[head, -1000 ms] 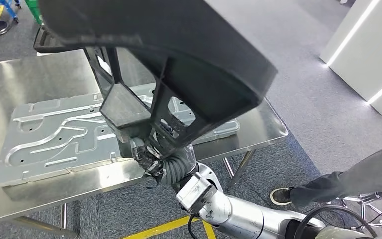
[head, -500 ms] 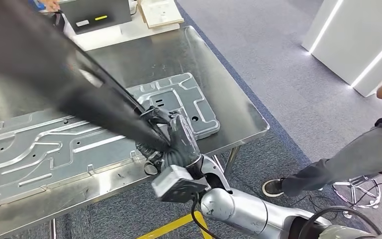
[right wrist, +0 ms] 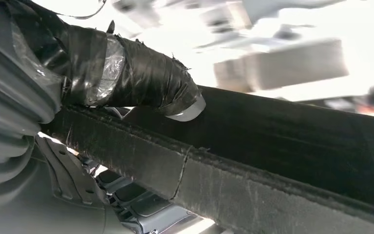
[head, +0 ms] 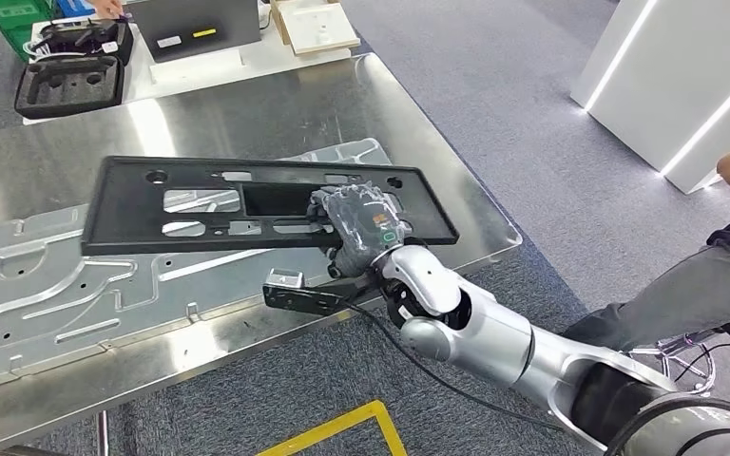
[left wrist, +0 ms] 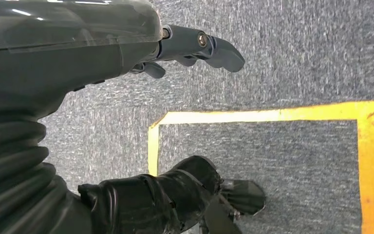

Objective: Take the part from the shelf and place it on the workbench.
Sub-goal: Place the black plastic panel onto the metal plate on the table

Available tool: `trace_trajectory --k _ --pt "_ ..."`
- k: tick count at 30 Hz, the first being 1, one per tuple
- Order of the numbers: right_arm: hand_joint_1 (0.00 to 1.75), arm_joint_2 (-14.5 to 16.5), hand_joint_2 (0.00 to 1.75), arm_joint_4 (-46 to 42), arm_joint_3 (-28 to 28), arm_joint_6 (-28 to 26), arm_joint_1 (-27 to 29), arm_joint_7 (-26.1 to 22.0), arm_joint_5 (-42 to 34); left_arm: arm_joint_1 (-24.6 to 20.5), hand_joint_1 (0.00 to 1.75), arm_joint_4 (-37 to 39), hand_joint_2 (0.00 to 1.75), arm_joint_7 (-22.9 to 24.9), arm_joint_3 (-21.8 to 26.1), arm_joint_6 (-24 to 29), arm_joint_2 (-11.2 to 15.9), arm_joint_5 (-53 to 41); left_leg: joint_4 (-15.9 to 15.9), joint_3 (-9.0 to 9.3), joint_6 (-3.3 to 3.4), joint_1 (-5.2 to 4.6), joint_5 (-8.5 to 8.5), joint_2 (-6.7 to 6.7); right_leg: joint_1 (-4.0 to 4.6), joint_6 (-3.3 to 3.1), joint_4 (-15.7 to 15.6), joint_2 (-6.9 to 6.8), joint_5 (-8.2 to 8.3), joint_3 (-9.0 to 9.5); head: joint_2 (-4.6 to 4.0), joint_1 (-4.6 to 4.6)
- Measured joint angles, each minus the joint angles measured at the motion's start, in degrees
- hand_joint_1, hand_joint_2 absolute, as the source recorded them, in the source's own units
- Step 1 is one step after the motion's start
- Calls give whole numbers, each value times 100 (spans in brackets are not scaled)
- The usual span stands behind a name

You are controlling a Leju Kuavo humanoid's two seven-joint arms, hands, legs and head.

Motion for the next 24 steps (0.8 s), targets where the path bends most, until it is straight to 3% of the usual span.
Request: trace_trajectory --k 2,3,6,8,11,12,13,14,15,16,18,22,24 --pt "175 -162 175 114 1 431 -219 189 92 -4 0 1 175 2 0 -33 4 -15 81 -34 -42 -10 -46 -1 -15 1 -678 -18 238 334 0 8" --pt "175 -232 175 177 2 619 -330 264 123 -10 0 1 175 2 0 -47 7 -21 116 -59 -68 -19 -61 -2 -12 -16 -870 -24 274 424 0 10" --pt "175 -418 175 422 16 1115 -613 439 172 -14 0 2 175 -3 0 -71 11 -27 144 -103 -132 -34 -63 -2 8 -106 -939 -16 268 432 0 17" --pt "175 -503 175 612 48 1406 -819 510 177 -14 0 2 175 -11 0 -91 9 -34 302 -177 -183 -26 -173 -8 -6 -167 -963 -17 284 441 0 11" --pt "175 -557 175 907 117 1677 -1131 529 174 -17 0 0 175 -17 0 -137 -1 -72 1272 -660 -249 1 -593 -14 -2 -220 -976 -22 295 451 0 7" --pt "175 -560 175 1011 152 1712 -1216 519 176 -16 0 0 175 -18 0 -150 -5 -81 1602 -841 -252 7 -679 -14 9 -225 -976 -20 295 452 0 8" --pt "175 -560 175 1113 200 1728 -1294 496 182 -15 0 0 175 -21 0 -159 -10 -87 1766 -952 -241 7 -664 -15 21 -228 -975 -16 294 456 0 7" --pt "175 -560 175 1208 255 1741 -1370 465 191 -15 0 0 175 -27 0 -165 -15 -91 1705 -962 -216 0 -540 -16 30 -231 -975 -10 292 462 0 8" --pt "175 -554 175 1293 313 1752 -1450 426 204 -15 0 0 175 -36 0 -167 -17 -95 1433 -869 -180 -12 -335 -18 35 -233 -976 -4 290 469 0 8" --pt "175 -538 175 1371 370 1768 -1541 378 220 -15 0 1 175 -47 0 -167 -19 -101 1028 -712 -136 -35 -100 -21 35 -234 -977 2 289 474 0 8" --pt "175 -465 175 1540 487 1817 -1750 280 266 -25 0 2 175 -71 0 -168 -18 -109 334 -406 -65 -94 152 -30 37 -217 -981 15 289 465 0 9" --pt "175 -253 175 1919 755 1874 -2069 62 373 -46 0 1 175 -145 -1 -175 -29 -116 14 -273 -11 -124 204 -40 16 -130 -1008 14 302 441 0 13" --pt "175 -152 175 2083 912 1801 -2203 -153 482 -55 0 1 175 -222 -1 -180 -49 -137 -105 -217 22 -94 269 -33 24 -94 -775 -2 134 336 0 27"
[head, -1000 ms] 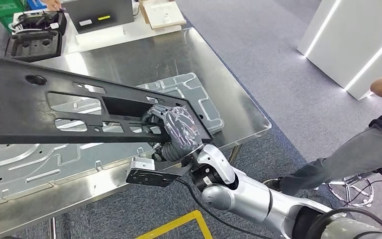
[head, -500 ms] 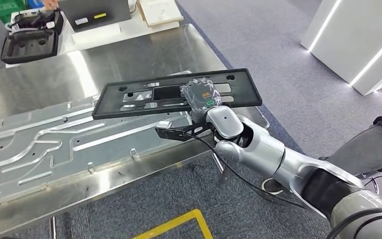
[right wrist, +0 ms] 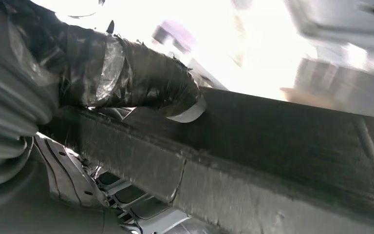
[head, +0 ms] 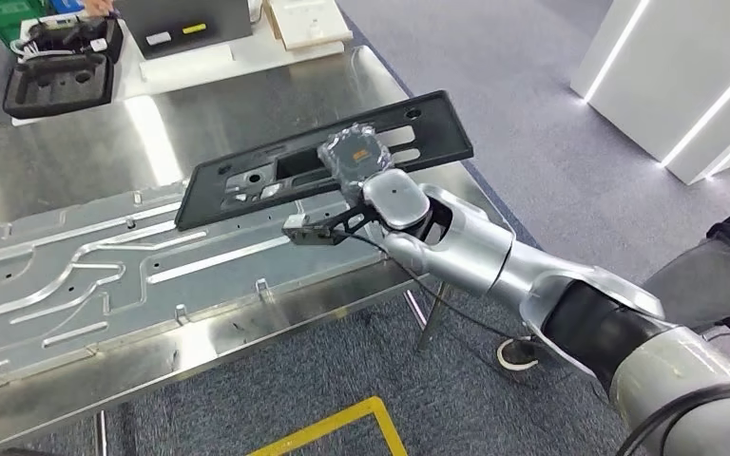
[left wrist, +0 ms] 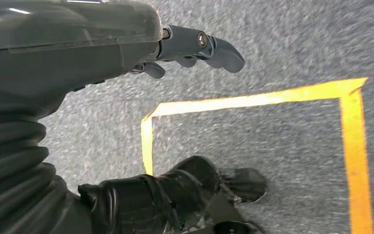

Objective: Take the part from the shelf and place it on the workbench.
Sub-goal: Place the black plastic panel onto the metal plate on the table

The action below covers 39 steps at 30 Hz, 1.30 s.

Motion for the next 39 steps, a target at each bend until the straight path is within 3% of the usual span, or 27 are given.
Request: trace_trajectory --k 3,4,5,6,8,10,12,14,16,18,19,20,21,23,25,27,29,31,33,35,36,39 --pt "175 138 175 278 316 -387 -140 -473 337 -13 0 0 175 -171 -1 -1 -11 -45 -34 16 37 15 23 2 -15 47 975 -13 -450 -440 0 23" --pt "175 165 175 356 413 -554 -140 -622 476 -12 0 -1 175 -215 -1 0 -13 -59 -23 14 36 22 18 -3 -34 68 1182 -15 -484 -540 0 24" --pt "175 184 175 411 491 -701 -127 -741 595 -9 0 -1 175 -241 -1 0 -19 -69 -4 12 28 36 6 -8 -55 92 1180 -18 -412 -547 0 24" --pt "175 202 175 452 551 -820 -115 -825 684 -4 0 -1 175 -254 -1 0 -25 -77 29 9 10 56 -15 -15 -78 118 979 -24 -255 -457 0 24" --pt "175 234 175 518 633 -961 -122 -903 777 2 0 0 175 -265 -1 1 -37 -78 145 -20 -62 85 -87 -29 -106 176 289 -45 58 -133 0 27" --pt "175 260 175 582 676 -1034 -145 -966 862 -2 0 1 175 -283 -1 8 -38 -79 254 -75 -142 87 -142 -39 -94 132 -93 -44 141 48 0 32" --pt "175 277 175 642 722 -1055 -144 -1110 989 3 0 2 175 -420 -1 21 -37 -81 278 -103 -193 88 -142 -40 -68 25 -112 -25 127 50 0 36" --pt "87 282 87 695 766 -946 -132 -1300 1063 13 0 2 175 -710 -1 42 -38 -72 349 -136 -237 105 -206 -32 -68 -47 -133 -20 149 55 0 34" --pt "0 281 0 736 783 -736 -121 -1437 1050 11 0 1 175 -1001 -1 63 -43 -44 788 -332 -286 122 -474 -25 -72 -102 -153 -18 166 64 0 31" --pt "0 279 0 774 799 -554 -91 -1501 988 6 0 1 175 -1135 -1 74 -49 -26 1523 -669 -313 126 -794 -23 -54 -126 -155 -15 166 64 0 29" --pt "0 277 0 791 808 -494 -63 -1521 949 6 0 0 175 -1140 -1 75 -49 -26 1779 -792 -309 126 -856 -23 -40 -130 -154 -11 163 66 0 29" --pt "0 274 0 807 818 -463 -32 -1530 911 7 0 1 175 -1127 -1 75 -50 -30 1831 -823 -292 124 -810 -24 -27 -133 -154 -3 161 70 0 30" --pt "0 272 0 821 831 -447 -6 -1537 874 10 0 1 175 -1107 -1 75 -50 -35 1658 -748 -262 119 -667 -25 -17 -135 -154 10 160 74 0 30" --pt "0 267 0 842 854 -432 16 -1545 834 11 0 2 175 -1059 -1 77 -46 -48 906 -385 -186 89 -309 -31 -10 -133 -160 36 159 82 0 31" --pt "0 251 0 856 864 -419 35 -1543 808 3 0 2 175 -1029 -1 83 -39 -51 344 -102 -132 39 -158 -36 -10 -108 -176 49 167 79 0 32" --pt "0 234 0 871 865 -410 75 -1539 778 -3 0 2 87 -1005 -1 87 -37 -42 222 -45 -107 2 -157 -38 -18 -59 -209 54 188 79 0 34" --pt "0 219 0 879 865 -410 98 -1528 751 3 0 2 0 -963 -1 88 -40 -39 120 7 -57 29 -105 -21 -20 -7 -180 48 148 64 0 37" --pt "0 201 0 881 866 -408 101 -1509 731 3 0 2 0 -909 -1 93 -45 -55 16 65 0 61 -50 1 -9 26 186 29 -90 -91 0 45" --pt "0 176 0 890 866 -406 131 -1493 719 1 0 2 0 -838 -1 103 -45 -66 4 70 25 56 -40 4 -12 48 877 18 -415 -400 0 51" --pt "0 151 0 905 866 -407 193 -1486 708 12 0 2 0 -751 -1 97 -43 -67 16 65 27 60 -46 3 -32 77 1258 14 -487 -584 0 55" --pt "0 145 0 909 867 -410 216 -1483 696 19 0 2 0 -712 -1 86 -44 -70 32 63 20 66 -52 2 -45 92 1140 9 -373 -528 0 56" --pt "0 142 0 911 867 -434 237 -1457 648 24 0 2 0 -629 -1 63 -52 -80 145 30 -55 75 -113 0 -75 112 105 -24 70 -2 0 61"
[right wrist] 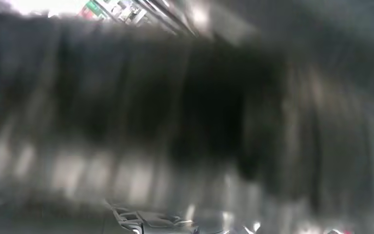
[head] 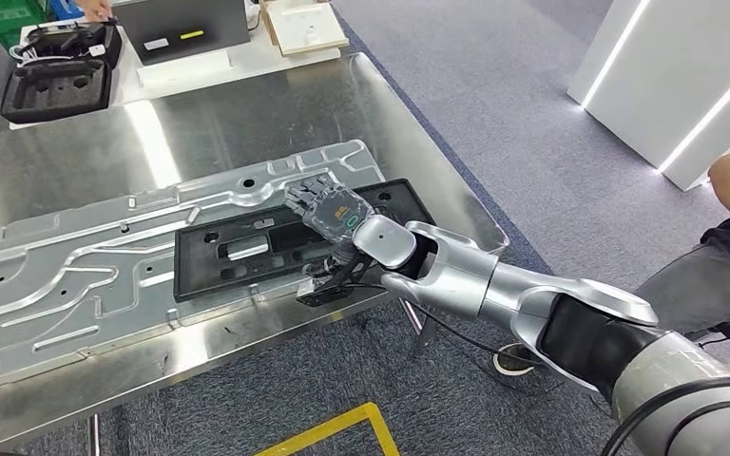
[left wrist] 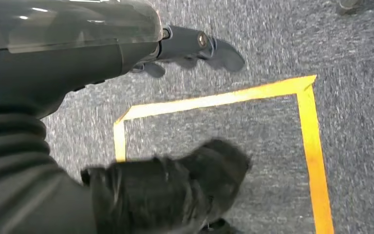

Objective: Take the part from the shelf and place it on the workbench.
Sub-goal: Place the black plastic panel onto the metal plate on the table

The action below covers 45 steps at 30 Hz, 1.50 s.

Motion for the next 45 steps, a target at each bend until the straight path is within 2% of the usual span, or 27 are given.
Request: trace_trajectory --k 2,4,6,7,9,10,11,12,13,14,16,17,20,22,25,26,27,28,31,32,36,38,40,41,42,43,45 --pt "0 -1 0 -1 0 -28 18 20 -16 -3 0 0 0 25 0 9 -2 -3 76 -45 -65 -11 -32 -5 21 -54 -285 0 41 145 0 -1" --pt "0 -2 0 -1 0 -50 42 31 -19 1 0 0 0 33 0 20 -2 -7 93 -66 -110 -8 -33 -6 39 -136 -286 15 62 140 0 -1" --pt "0 -3 0 -5 0 -83 49 46 -42 2 0 0 0 40 0 30 -1 -10 228 -124 -164 10 -141 -6 27 -199 -304 16 85 145 0 -5" --pt "0 -2 0 -13 0 -130 53 61 -82 0 0 0 0 45 0 33 -2 -13 442 -216 -194 21 -278 -6 18 -224 -313 13 93 150 0 -7" --pt "0 -4 0 -40 -1 -286 84 93 -209 6 0 -1 0 59 0 38 -5 -16 1135 -512 -241 43 -629 -6 26 -248 -314 8 95 150 0 -8" --pt "0 -5 0 -65 -1 -384 113 110 -278 13 0 -1 0 68 0 38 -8 -15 1464 -657 -251 54 -748 -5 35 -251 -313 9 95 150 0 -6" --pt "0 -7 0 -102 -3 -480 147 128 -326 19 0 -1 0 81 0 40 -10 -13 1636 -731 -250 58 -774 -5 45 -252 -313 13 94 151 0 -6" --pt "0 -7 0 -160 -9 -581 181 153 -356 22 0 -1 0 98 0 46 -12 -8 1598 -706 -235 58 -697 -6 52 -253 -311 20 95 153 0 -5" --pt "0 -7 0 -239 -20 -677 208 181 -371 23 0 0 0 124 0 55 -13 -2 1350 -579 -209 52 -539 -7 56 -253 -309 30 98 156 0 -6" --pt "0 -7 0 -340 -42 -760 225 211 -365 22 0 0 0 153 0 62 -11 4 959 -381 -173 41 -353 -11 55 -253 -308 41 101 159 0 -6" --pt "0 -8 0 -559 -101 -856 237 265 -322 17 0 0 0 202 -1 56 -3 9 292 -31 -108 -5 -134 -24 56 -233 -308 57 116 148 0 -5" --pt "0 -8 0 -654 -128 -873 240 285 -292 14 0 0 0 215 -2 43 2 9 132 48 -89 -29 -105 -30 52 -213 -311 63 127 138 0 -3" --pt "0 -8 0 -844 -155 -885 282 305 -228 17 0 0 0 222 -2 6 5 12 20 62 -43 -51 -48 -24 33 -126 -333 69 158 117 0 1" --pt "0 -8 0 -1002 -172 -891 310 305 -212 16 0 0 0 221 -2 -26 -1 12 -97 59 9 -31 54 -6 35 -92 -181 55 -33 45 0 7" --pt "0 -9 0 -1225 -232 -904 315 301 -198 9 0 0 0 218 -2 -55 1 11 -116 -38 58 -27 149 8 56 -88 745 36 -708 -243 0 41" --pt "0 -8 0 -1279 -246 -909 319 296 -184 9 0 0 0 218 -2 -61 3 11 -92 -88 62 -30 169 9 57 -83 1018 36 -837 -297 0 49" --pt "0 -8 0 -1329 -252 -911 325 287 -160 8 0 0 0 217 -2 -73 0 11 -62 -146 59 -31 189 10 56 -78 1095 35 -843 -259 0 52" --pt "0 -6 0 -1384 -254 -911 329 275 -127 8 0 0 0 217 -2 -92 -6 14 -23 -210 51 -28 209 10 53 -72 947 32 -752 -114 0 52" --pt "0 7 0 -1597 -252 -849 323 208 38 6 0 0 0 218 -2 -169 -26 44 114 -387 -7 -11 265 4 63 -71 -66 18 -456 543 0 61" --pt "0 13 0 -1666 -252 -809 315 185 101 6 0 0 0 218 -2 -197 -28 56 145 -417 -35 -14 285 1 71 -82 -241 21 -431 641 0 68" --pt "0 20 0 -1911 -251 -667 315 202 356 11 0 0 0 232 -2 -284 -24 133 208 -480 -131 -9 323 -17 81 -211 -286 23 -301 570 0 74" --pt "0 9 0 -2073 -251 -649 356 258 466 23 0 0 0 237 -2 -308 -20 177 537 -609 -188 15 -96 -17 67 -283 -299 10 -189 476 0 68" --pt "0 -49 0 -2259 -255 -672 422 342 580 32 0 0 0 237 -2 -328 -23 218 1243 -780 -232 36 -693 -14 75 -313 -295 9 -73 333 0 61" --pt "0 -92 0 -2351 -265 -709 482 397 645 33 0 0 0 237 -2 -333 -25 237 1579 -823 -238 44 -847 -12 84 -318 -292 8 -19 257 0 60" --pt "0 -144 0 -2456 -295 -789 575 468 712 32 0 0 0 237 -2 -336 -26 264 1798 -798 -232 47 -869 -11 96 -317 -290 7 35 180 0 60" --pt "0 -192 0 -2556 -342 -898 695 544 761 31 0 0 0 239 -2 -335 -26 286 1847 -699 -212 45 -782 -11 109 -315 -288 6 84 113 0 61" --pt "0 -306 0 -2841 -551 -1307 1083 715 731 34 0 0 0 261 -2 -333 -22 341 1295 -165 -118 17 -501 -23 130 -304 -288 4 171 12 0 62"
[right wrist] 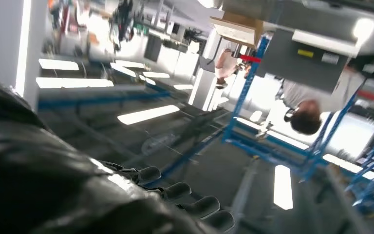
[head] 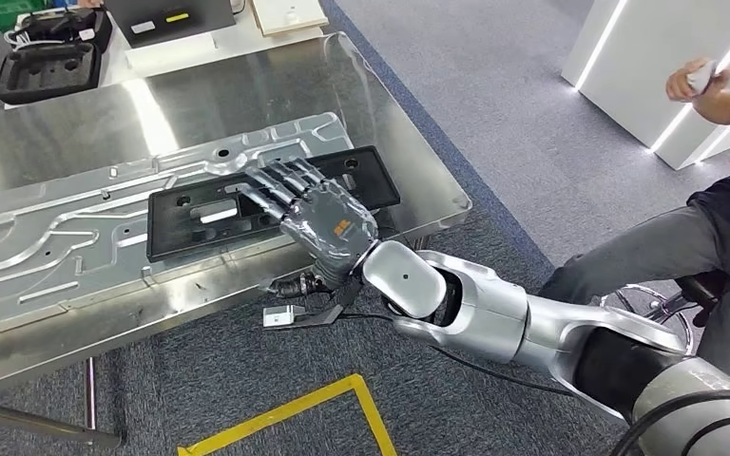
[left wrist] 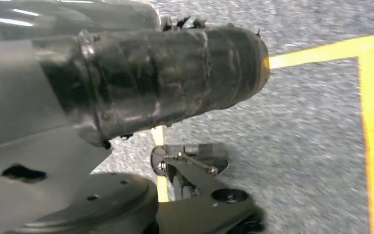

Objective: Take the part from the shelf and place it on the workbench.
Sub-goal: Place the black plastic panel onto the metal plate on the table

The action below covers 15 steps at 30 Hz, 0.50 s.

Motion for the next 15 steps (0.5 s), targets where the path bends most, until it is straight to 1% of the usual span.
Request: trace_trajectory --k 1,2,3,4,5,6,7,8,9,10,11,12,13,14,15 --pt "0 -64 0 -182 -164 -291 263 78 -97 2 0 0 0 19 1 1 7 25 -453 343 54 -22 25 -8 10 16 -3 -5 35 -29 0 0" --pt "0 -134 0 -394 -379 -706 612 147 -269 3 0 0 0 42 2 2 14 51 -878 647 94 -45 -2 -18 13 41 -14 -19 72 -41 0 1" --pt "0 -191 0 -603 -635 -1200 1006 184 -497 3 0 0 0 58 6 3 21 69 -1151 826 117 -68 -59 -32 6 75 -34 -42 107 -36 0 1" --pt "0 -233 0 -781 -917 -1755 1442 189 -766 6 0 0 0 71 10 4 26 88 -1308 911 132 -85 -95 -48 -1 113 -65 -70 150 -27 0 2" --pt "0 -255 0 -926 -1205 -2311 1877 152 -1056 12 0 0 0 81 13 9 26 105 -1391 900 147 -88 -55 -59 -4 151 -98 -91 192 -15 0 2" --pt "0 -258 0 -1029 -1501 -2789 2279 55 -1340 21 0 0 0 90 15 17 23 121 -1451 888 171 -84 21 -53 -9 182 -110 -96 184 -23 0 -1" --pt "0 -240 0 -1107 -1814 -3164 2649 -130 -1654 28 0 0 0 99 15 31 19 139 -1523 867 208 -72 104 -40 -6 206 -54 -83 77 -56 0 8" --pt "0 -190 0 -1155 -2126 -3393 2998 -400 -1969 33 0 0 0 109 15 53 16 157 -1588 828 242 -57 191 -21 -2 228 108 -61 -133 -115 0 17" --pt "0 -109 0 -1183 -2442 -3531 3328 -721 -2293 36 0 0 0 117 16 75 13 172 -1600 781 271 -51 264 -5 -11 243 383 -43 -418 -197 0 31" --pt "0 12 0 -1198 -2767 -3591 3625 -1033 -2583 34 0 0 0 123 16 93 13 183 -1597 696 294 -52 324 0 -19 259 740 -32 -695 -284 0 46" --pt "0 130 0 -1199 -3048 -3605 3869 -1263 -2778 32 0 0 0 127 17 104 14 190 -1572 600 298 -56 375 7 -31 276 1084 -29 -868 -350 0 51" --pt "0 232 0 -1197 -3304 -3606 4064 -1399 -2892 29 0 0 0 129 17 108 14 193 -1532 495 295 -57 422 15 -45 294 1322 -30 -901 -363 0 53" --pt "0 319 0 -1196 -3540 -3606 4214 -1465 -2939 27 0 0 0 131 17 108 13 192 -1485 383 286 -55 465 24 -59 314 1397 -30 -809 -301 0 54" --pt "0 383 0 -1195 -3734 -3606 4334 -1487 -2957 26 0 0 0 133 18 107 9 192 -1427 265 271 -47 506 31 -74 335 1275 -31 -648 -143 0 54" --pt "0 451 0 -1194 -3915 -3606 4431 -1498 -2968 24 0 0 0 136 17 107 3 192 -1357 147 249 -37 545 37 -95 358 990 -33 -508 103 0 55"
